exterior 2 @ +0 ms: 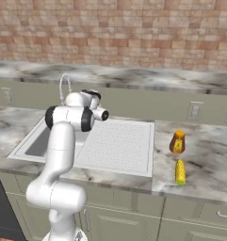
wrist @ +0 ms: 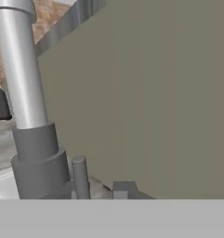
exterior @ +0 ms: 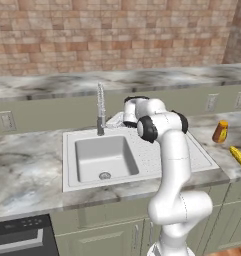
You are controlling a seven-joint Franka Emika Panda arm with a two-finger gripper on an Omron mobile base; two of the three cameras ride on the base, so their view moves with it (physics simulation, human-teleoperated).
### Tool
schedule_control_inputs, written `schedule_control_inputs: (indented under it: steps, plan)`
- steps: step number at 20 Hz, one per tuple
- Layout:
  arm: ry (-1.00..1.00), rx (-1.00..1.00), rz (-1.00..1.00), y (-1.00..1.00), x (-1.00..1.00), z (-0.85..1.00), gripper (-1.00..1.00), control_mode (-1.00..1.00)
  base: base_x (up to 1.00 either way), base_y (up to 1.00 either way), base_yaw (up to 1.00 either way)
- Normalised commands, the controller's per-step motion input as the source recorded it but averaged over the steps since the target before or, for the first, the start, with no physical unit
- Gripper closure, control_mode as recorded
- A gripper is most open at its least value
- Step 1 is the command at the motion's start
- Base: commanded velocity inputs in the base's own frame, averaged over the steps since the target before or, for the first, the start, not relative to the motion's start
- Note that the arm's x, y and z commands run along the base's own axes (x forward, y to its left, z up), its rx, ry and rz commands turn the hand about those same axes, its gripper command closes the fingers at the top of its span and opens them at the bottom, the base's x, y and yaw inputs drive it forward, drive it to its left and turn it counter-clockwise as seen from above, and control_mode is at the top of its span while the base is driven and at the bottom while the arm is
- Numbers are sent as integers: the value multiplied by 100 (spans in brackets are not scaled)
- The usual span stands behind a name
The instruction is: Turn on the sink faucet. Then move the corn from the counter to the sink. Turn off the sink. Move the vegetable from the sink to the pot next to the stove. Finally move the pot to the rear left burner.
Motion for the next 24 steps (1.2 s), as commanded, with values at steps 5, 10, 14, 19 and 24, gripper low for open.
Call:
schedule_control_inputs:
  steps: [5, 10, 14, 19, 24]
  plan:
    - [3, 8, -9, -76, 9, -2, 100, -100, 0, 0, 0]
    - [4, 7, -2, -82, 8, -4, 100, -100, 0, 0, 0]
    - [9, 3, -1, -78, 9, 0, 100, -100, 0, 0, 0]
    - [10, 2, 0, -77, 6, 0, 100, -100, 0, 0, 0]
    - [8, 1, 0, -79, 1, 0, 100, -100, 0, 0, 0]
